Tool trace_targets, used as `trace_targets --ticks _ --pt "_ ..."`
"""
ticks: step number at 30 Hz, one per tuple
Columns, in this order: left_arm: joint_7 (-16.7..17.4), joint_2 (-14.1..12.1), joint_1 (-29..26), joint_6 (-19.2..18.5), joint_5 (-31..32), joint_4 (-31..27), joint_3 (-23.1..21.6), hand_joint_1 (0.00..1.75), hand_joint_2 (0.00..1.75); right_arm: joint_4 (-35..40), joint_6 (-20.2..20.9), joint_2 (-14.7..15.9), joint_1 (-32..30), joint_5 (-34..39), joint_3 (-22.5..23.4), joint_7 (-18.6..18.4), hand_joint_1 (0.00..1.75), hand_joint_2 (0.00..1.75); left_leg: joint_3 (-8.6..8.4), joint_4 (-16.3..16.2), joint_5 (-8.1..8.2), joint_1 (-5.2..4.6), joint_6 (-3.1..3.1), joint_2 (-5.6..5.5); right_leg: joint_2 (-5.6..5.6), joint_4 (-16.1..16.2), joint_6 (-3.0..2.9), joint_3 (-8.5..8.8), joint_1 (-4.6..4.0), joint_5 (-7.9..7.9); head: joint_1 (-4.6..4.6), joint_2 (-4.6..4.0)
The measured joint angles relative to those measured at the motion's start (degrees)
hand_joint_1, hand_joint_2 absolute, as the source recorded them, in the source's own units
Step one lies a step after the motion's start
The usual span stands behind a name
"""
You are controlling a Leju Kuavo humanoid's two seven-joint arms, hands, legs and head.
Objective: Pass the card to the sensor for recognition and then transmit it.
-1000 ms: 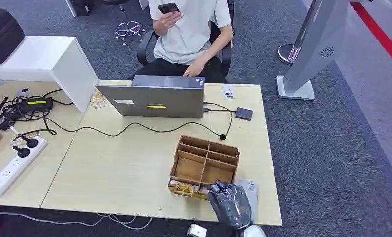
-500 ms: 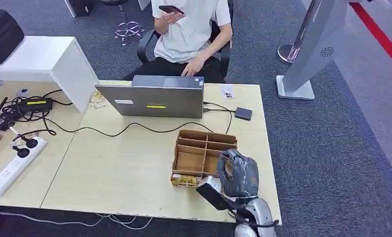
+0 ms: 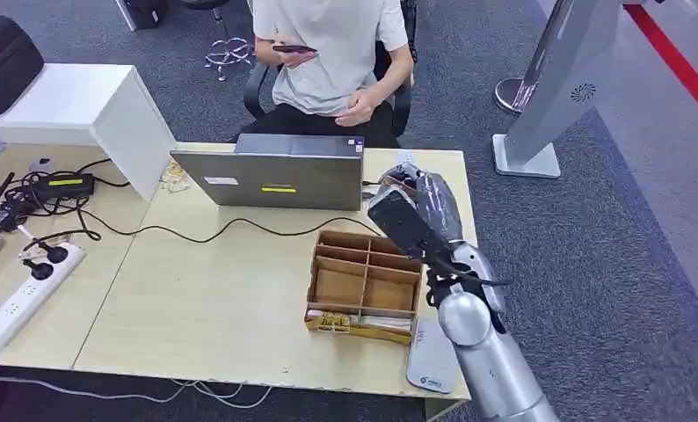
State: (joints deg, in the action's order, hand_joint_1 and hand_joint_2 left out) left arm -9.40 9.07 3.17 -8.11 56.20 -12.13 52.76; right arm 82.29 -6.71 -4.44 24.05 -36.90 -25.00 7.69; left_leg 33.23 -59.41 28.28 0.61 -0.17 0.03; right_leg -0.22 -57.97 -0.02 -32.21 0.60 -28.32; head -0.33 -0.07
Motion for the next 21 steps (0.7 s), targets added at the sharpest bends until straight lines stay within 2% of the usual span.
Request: trace_targets --ticks 3,5,8,13,17,21 --pt "-0.7 0.0 0.1 -0.8 0.8 0.0 -0.1 0.00 1.75 -5.4 -3.7 -0.3 5.6 -5.2 1.5 -3.1 1.75 1.75 -0.01 0.0 -0.01 0.00 0.00 0.00 -0.01 0.0 0.00 0.00 0.00 0.01 -0.02 0.00" --pt "-1.3 0.0 0.1 -1.4 1.2 0.0 -0.1 0.00 1.75 -9.9 -5.6 -0.3 9.4 -6.5 3.3 -3.9 1.75 1.75 -0.01 0.0 -0.06 0.00 0.03 0.00 -0.02 0.0 0.03 0.00 0.00 0.07 -0.02 0.00" --pt "-1.4 0.1 0.1 -1.6 1.5 0.0 -0.2 0.00 1.75 -14.6 -6.3 -0.4 13.0 -7.0 5.2 -4.0 1.75 1.75 -0.01 0.0 -0.07 0.00 0.03 -0.01 -0.01 0.0 0.00 0.01 0.00 0.10 -0.02 0.00" --pt "-1.7 0.1 0.1 -1.7 1.6 0.0 -0.3 0.00 1.75 -18.4 -6.8 -0.8 15.0 -7.8 6.2 -3.9 1.75 1.75 0.00 0.0 -0.06 0.00 0.03 -0.03 -0.03 0.0 -0.01 -0.01 0.00 0.10 -0.02 0.00" --pt "-2.0 0.1 0.1 -1.7 2.3 0.0 -0.5 0.00 1.75 -22.7 -8.4 -0.9 17.8 -17.1 6.3 -7.9 1.75 1.75 0.01 0.0 -0.06 0.00 0.03 -0.02 -0.01 0.0 -0.01 -0.01 0.00 0.10 -0.02 0.00" --pt "-1.9 0.1 0.1 -1.7 2.5 0.0 -0.5 0.00 1.75 -28.8 -9.1 -1.5 21.6 -24.0 5.4 -9.6 1.75 1.75 -0.01 0.0 -0.08 0.01 0.00 -0.01 0.00 0.0 -0.03 -0.01 0.00 0.11 0.00 0.00"
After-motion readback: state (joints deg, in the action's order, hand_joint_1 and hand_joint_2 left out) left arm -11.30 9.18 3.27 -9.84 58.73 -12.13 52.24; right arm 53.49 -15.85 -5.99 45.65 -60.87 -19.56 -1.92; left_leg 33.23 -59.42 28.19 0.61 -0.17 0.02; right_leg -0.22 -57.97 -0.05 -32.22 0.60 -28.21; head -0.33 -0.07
